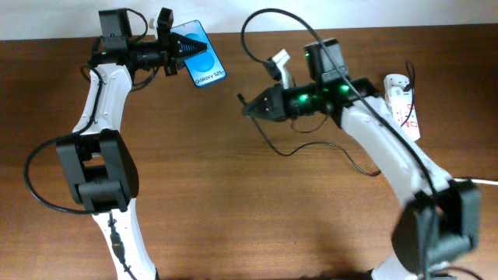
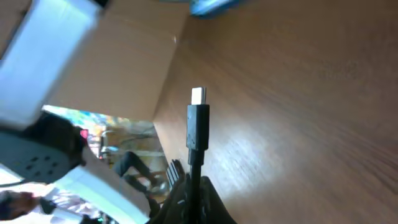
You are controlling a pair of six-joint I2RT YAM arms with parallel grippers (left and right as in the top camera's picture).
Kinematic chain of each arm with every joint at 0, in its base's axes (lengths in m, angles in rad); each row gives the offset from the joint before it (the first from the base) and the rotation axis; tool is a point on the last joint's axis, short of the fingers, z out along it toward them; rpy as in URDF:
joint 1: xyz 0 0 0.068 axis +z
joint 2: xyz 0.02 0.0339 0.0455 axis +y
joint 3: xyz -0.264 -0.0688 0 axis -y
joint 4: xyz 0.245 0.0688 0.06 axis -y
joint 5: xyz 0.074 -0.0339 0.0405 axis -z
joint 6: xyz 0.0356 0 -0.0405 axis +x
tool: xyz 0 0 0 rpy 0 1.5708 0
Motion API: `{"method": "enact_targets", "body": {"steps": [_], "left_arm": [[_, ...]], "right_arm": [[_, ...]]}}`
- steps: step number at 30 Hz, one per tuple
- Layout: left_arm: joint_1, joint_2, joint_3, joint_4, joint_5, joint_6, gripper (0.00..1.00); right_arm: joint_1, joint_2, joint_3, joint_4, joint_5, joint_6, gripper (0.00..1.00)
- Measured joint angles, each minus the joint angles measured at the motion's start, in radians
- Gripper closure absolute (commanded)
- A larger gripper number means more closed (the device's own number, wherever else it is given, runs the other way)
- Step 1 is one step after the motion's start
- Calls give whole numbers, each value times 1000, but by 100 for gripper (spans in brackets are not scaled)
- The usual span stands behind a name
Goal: Plug charger to phone and switch on socket
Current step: 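Push the cable plug up into the phone's bottom port with the right gripper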
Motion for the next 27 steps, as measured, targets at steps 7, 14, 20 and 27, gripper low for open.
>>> {"method": "enact_targets", "body": {"steps": [7,14,20,27], "left_arm": [[-106,0,0,-12,51,-65,100],[-107,0,0,-12,56,-73,100],[-107,0,0,-8,112,-87,100],[-107,0,0,37,119,-88,100]], "right_arm": [[97,-88,-10,-16,149,55,96],[121,-88,-38,35,386,168,96],[121,-88,-77,121,365,240,96],[121,-88,-77,132,299,285,96]]}}
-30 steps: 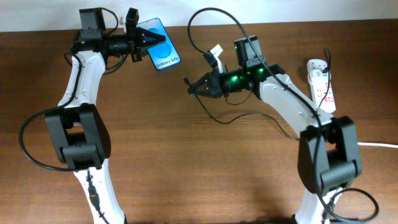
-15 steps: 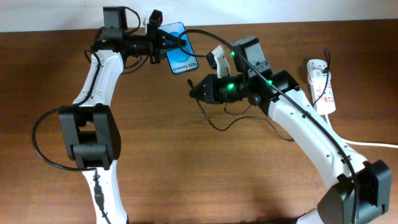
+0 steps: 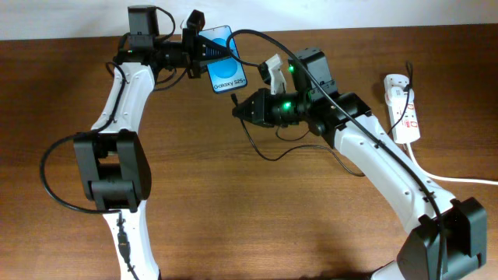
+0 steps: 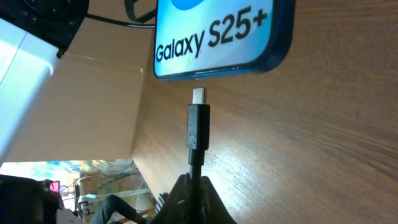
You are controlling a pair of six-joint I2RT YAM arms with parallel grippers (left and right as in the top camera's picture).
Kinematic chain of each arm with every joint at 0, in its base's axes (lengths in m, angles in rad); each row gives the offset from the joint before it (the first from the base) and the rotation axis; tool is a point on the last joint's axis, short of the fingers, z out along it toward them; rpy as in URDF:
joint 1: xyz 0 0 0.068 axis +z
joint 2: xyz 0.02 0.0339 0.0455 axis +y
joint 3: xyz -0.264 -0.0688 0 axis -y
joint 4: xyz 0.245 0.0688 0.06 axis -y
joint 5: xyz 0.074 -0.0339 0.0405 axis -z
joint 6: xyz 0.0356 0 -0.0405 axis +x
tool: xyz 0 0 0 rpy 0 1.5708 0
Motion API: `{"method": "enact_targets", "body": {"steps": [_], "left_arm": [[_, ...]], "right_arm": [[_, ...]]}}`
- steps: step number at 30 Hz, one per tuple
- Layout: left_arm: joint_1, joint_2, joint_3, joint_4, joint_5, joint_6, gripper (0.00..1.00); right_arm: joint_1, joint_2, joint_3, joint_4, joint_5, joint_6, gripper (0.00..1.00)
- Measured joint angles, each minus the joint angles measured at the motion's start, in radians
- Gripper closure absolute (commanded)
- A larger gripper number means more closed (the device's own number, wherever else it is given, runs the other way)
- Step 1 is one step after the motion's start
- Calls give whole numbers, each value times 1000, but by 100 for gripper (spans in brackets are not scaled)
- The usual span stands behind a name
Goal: Plug charger to phone and switch on socket
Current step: 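Push the cable plug up into the phone's bottom port with the right gripper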
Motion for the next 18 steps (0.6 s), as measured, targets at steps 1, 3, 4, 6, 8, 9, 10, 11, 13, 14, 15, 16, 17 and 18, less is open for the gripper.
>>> {"method": "enact_targets", "body": {"steps": [1,3,4,6,8,9,10,11,13,14,15,16,17,18], "left_arm": [[0,0,0,0,0,0,100],[0,0,0,1,0,0,100],[0,0,0,1,0,0,100],[0,0,0,0,0,-14,100],[0,0,0,1,0,-26,100],[0,0,0,1,0,-26,100],[0,0,0,1,0,-30,100],[0,0,0,1,0,-30,100],[0,0,0,1,0,-31,100],[0,0,0,1,0,-33,100],[0,0,0,1,0,-33,100],[0,0,0,1,0,-33,100],[0,0,0,1,0,-33,100],[0,0,0,0,0,-33,100]], "right_arm": [[0,0,0,13,-1,4,96],[0,0,-1,40,-7,8,96],[0,0,-1,40,-7,8,96],[0,0,-1,34,-7,19,96],[0,0,-1,13,-7,41,96],[0,0,-1,10,-7,52,96],[0,0,-1,10,-7,64,96],[0,0,-1,9,-7,64,96],[0,0,-1,14,-7,67,96],[0,0,-1,18,-7,68,96],[0,0,-1,19,-7,68,96],[0,0,-1,19,-7,68,96],[0,0,-1,19,-7,68,96],[0,0,-1,19,-7,68,96]]}}
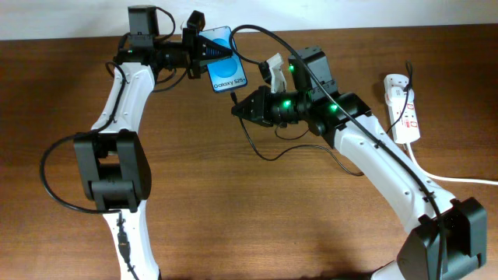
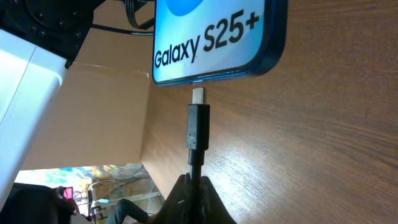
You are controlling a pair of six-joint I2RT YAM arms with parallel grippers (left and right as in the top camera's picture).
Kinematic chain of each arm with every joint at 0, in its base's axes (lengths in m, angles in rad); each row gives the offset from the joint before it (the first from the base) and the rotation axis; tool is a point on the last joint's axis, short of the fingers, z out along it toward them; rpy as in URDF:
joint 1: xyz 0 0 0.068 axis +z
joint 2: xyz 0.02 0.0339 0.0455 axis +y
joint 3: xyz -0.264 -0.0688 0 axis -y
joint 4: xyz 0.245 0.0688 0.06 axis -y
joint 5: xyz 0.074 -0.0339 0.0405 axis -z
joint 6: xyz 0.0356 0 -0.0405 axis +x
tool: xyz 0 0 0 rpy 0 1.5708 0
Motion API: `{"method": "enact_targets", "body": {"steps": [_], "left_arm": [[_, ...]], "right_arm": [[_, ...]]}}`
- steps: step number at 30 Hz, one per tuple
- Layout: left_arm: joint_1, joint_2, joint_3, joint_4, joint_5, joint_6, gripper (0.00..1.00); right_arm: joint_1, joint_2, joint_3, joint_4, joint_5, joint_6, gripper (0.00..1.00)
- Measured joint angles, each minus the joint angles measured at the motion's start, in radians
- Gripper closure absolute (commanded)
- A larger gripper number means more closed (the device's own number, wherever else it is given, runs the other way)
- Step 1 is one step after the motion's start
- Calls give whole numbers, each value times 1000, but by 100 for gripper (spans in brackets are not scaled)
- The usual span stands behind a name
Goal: Plug charger to phone and switch on socket
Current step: 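Push the cable plug up into the phone's bottom port with the right gripper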
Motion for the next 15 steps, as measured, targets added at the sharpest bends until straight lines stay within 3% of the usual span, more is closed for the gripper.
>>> {"method": "enact_targets", "body": {"steps": [15], "left_arm": [[2,0,0,8,2,-8,100]], "right_arm": [[0,0,0,48,11,22,96]]}}
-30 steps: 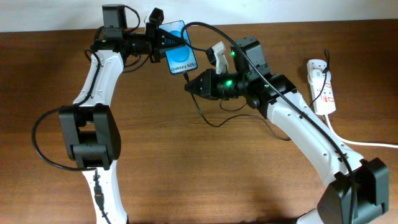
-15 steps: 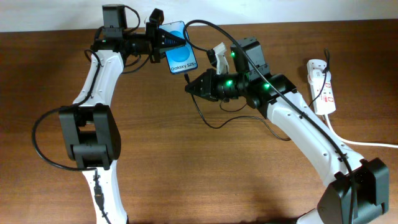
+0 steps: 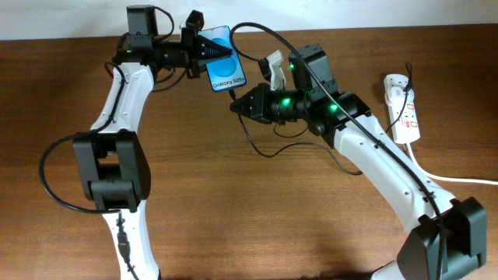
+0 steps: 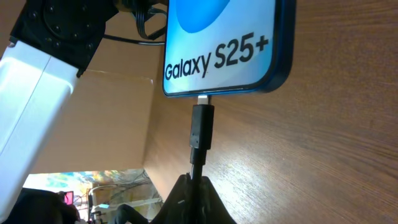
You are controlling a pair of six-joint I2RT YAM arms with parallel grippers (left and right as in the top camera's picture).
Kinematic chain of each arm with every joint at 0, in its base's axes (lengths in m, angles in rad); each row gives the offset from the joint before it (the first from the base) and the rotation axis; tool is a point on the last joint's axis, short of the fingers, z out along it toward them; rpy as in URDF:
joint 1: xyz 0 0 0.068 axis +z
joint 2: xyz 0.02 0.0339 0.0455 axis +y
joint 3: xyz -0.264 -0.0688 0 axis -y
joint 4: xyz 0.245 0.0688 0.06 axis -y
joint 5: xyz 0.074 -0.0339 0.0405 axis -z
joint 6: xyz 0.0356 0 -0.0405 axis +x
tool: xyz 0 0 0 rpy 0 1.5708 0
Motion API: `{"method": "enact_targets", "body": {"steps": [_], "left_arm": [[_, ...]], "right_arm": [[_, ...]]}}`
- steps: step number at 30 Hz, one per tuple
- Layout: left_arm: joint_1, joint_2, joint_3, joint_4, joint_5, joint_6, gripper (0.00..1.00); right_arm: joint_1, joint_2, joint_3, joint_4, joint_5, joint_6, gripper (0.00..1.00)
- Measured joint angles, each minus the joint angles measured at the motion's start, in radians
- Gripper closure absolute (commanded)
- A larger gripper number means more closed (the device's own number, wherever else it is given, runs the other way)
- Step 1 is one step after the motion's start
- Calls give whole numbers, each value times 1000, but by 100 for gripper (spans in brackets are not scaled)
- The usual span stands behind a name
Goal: Plug charger to phone and switch on socket
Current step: 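Push the cable plug up into the phone's bottom port with the right gripper, then release the cable and lower the phone onto the table with the left gripper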
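A blue phone (image 3: 224,68) showing "Galaxy S25+" on its screen (image 4: 221,46) is held above the table at the back, with my left gripper (image 3: 201,50) shut on its upper end. My right gripper (image 3: 240,106) is shut on the black charger cable, just below the phone's lower edge. The black plug (image 4: 202,126) points up from between the right fingers (image 4: 198,200). Its metal tip touches the middle of the phone's bottom edge, at the port. The white socket strip (image 3: 401,107) lies at the table's right side.
The black charger cable (image 3: 268,152) loops over the table below the right arm, and another loop arches above it. A white charger block (image 3: 274,66) sits by the right arm. A white cord (image 3: 459,179) leaves the socket strip rightward.
My right gripper has moved the plug up to the phone. The tip, then just short of the bottom edge, now meets it. The left gripper and phone have hardly moved.
At first the phone was further left, held by my left gripper, and the plug in my right gripper pointed at bare table. Then the phone stood right above the plug with a small gap. The gap has closed and the tip now touches the port.
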Motion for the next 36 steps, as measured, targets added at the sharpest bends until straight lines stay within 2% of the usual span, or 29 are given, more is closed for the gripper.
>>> {"method": "enact_targets", "body": {"steps": [16,26,36], "left_arm": [[-13,0,0,-1,-34,-6,100],[-23,0,0,-1,-67,-19,100],[-22,0,5,-1,-75,-29,100]], "right_arm": [[1,8,-11,31,17,9,96],[-55,16,-11,21,-57,-26,96],[-75,32,-27,87,-122,-30,94]]}}
